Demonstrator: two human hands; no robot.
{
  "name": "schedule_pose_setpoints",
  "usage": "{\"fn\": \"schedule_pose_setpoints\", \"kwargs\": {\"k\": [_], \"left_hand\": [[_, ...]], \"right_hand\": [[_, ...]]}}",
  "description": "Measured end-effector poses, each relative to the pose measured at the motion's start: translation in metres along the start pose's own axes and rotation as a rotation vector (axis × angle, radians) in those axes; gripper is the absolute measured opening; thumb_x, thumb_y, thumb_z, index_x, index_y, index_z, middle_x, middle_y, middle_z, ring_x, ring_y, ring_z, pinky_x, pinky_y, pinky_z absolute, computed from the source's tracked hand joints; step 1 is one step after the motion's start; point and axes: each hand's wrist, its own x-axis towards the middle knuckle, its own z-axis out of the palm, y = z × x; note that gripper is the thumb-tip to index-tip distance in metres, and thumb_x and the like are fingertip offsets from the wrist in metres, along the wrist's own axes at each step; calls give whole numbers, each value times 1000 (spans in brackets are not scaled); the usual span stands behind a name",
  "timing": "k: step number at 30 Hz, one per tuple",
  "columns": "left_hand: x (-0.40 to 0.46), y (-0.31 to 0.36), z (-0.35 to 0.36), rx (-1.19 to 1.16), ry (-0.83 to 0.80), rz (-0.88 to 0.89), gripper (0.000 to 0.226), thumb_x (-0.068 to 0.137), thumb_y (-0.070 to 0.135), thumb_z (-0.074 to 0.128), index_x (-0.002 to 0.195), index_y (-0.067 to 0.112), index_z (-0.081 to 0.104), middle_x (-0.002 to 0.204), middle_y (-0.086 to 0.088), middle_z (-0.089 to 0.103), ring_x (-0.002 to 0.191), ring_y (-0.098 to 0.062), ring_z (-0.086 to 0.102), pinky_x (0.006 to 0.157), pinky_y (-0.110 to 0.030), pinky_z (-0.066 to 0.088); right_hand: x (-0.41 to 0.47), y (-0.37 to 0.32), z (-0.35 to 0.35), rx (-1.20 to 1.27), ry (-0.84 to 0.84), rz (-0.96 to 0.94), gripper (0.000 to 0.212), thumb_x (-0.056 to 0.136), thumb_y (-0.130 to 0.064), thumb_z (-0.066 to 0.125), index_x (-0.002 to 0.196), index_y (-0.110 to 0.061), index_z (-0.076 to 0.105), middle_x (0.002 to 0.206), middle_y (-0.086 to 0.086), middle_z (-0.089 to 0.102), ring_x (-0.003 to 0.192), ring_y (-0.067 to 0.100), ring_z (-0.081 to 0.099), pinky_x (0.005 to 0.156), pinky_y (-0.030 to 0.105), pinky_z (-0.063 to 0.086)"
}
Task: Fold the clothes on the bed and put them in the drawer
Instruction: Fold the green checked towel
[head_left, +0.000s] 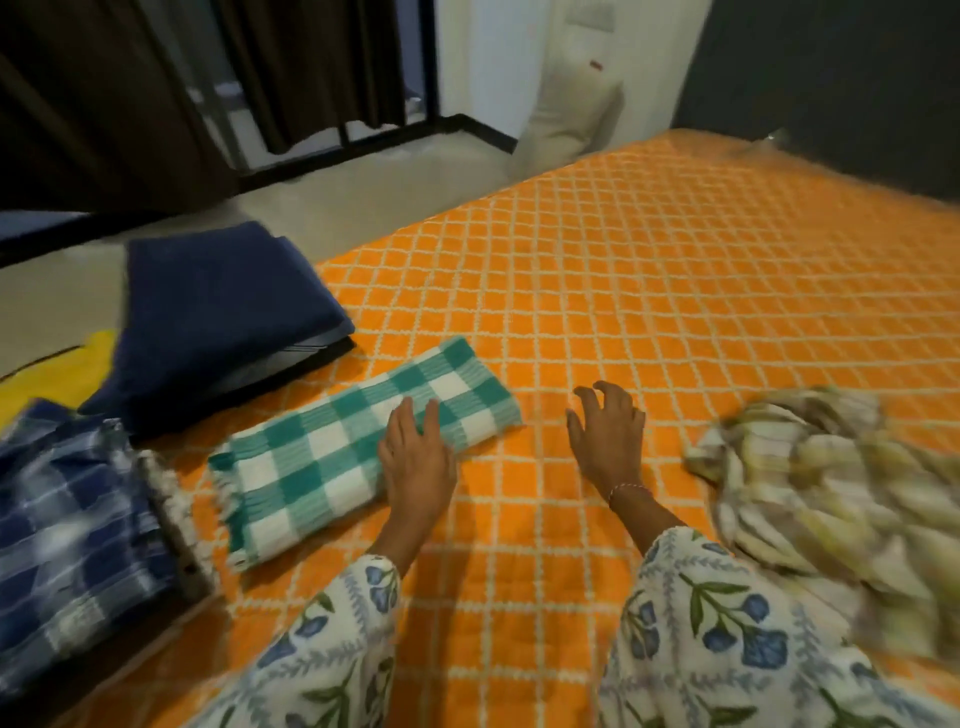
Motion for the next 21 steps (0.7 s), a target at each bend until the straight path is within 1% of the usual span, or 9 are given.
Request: {"fn": "schedule_pose_setpoints", "kwargs": {"k": [2, 4, 7, 10, 13, 15, 17, 19, 21], "left_hand": [[-3, 46, 8, -29, -34, 48, 66, 82, 21, 69, 140, 8, 41, 145, -24, 36, 133, -40, 38, 98, -53, 38], [-2, 86, 22, -59, -155, 74, 61, 96, 30, 49, 149, 15, 22, 156, -16, 16, 143, -33, 17, 108, -49, 24], [-5, 166, 47, -277, -315, 85, 58, 97, 33, 48, 148, 18, 25, 154, -13, 18, 141, -32, 17, 107, -48, 24], [-13, 242, 77, -521, -567, 70, 70, 92, 42, 56, 149, 23, 21, 157, -12, 11, 144, -33, 11, 108, -52, 22], [-24, 304, 94, -644, -796, 107, 102, 77, 59, 66, 146, 38, -6, 158, -7, -12, 146, -33, -6, 113, -60, 10], [-35, 329, 104, -473, -906, 206, 112, 77, 60, 65, 148, 33, -18, 153, -8, -30, 143, -35, -20, 110, -63, -1], [-48, 338, 109, -262, -919, 334, 113, 78, 61, 64, 149, 29, -18, 150, -14, -34, 141, -38, -25, 108, -65, -5], [-59, 335, 113, -147, -838, 435, 105, 78, 58, 65, 152, 26, -1, 153, -18, -28, 141, -39, -22, 107, -66, -3], [-63, 329, 116, -146, -754, 441, 87, 82, 50, 65, 149, 23, 17, 156, -18, -16, 144, -39, -13, 108, -65, 3]], "right_hand": [[-19, 53, -22, -87, 13, 63, 38, 71, -18, 83, 104, -8, 69, 110, 20, 64, 100, 41, 63, 72, 54, 50], [-34, 100, -41, -132, -12, 151, 36, 76, -21, 79, 108, -8, 67, 114, 21, 63, 105, 41, 61, 77, 57, 49], [-61, 183, -70, -242, -78, 351, 44, 88, -35, 62, 124, -10, 58, 129, 23, 53, 122, 39, 48, 91, 60, 42], [-79, 245, -97, -252, -243, 618, 79, 86, -64, 47, 149, -22, 24, 157, 17, 15, 145, 36, 9, 107, 66, 15], [-96, 287, -102, -196, -355, 855, 109, 70, -87, 39, 152, -28, -1, 159, 12, -11, 144, 41, -10, 107, 69, 6], [-103, 303, -90, -4, -400, 988, 116, 64, -90, 42, 152, -30, -4, 158, 15, -15, 143, 45, -8, 109, 69, 8], [-105, 305, -80, 69, -402, 1036, 109, 68, -86, 45, 152, -30, 3, 158, 19, -8, 142, 46, 2, 110, 66, 12], [-104, 299, -77, 1, -383, 1004, 90, 80, -74, 46, 150, -26, 16, 155, 23, 8, 139, 46, 15, 108, 62, 21], [-98, 292, -76, 15, -302, 968, 73, 87, -59, 51, 145, -21, 29, 150, 25, 24, 134, 45, 27, 104, 59, 33]]}}
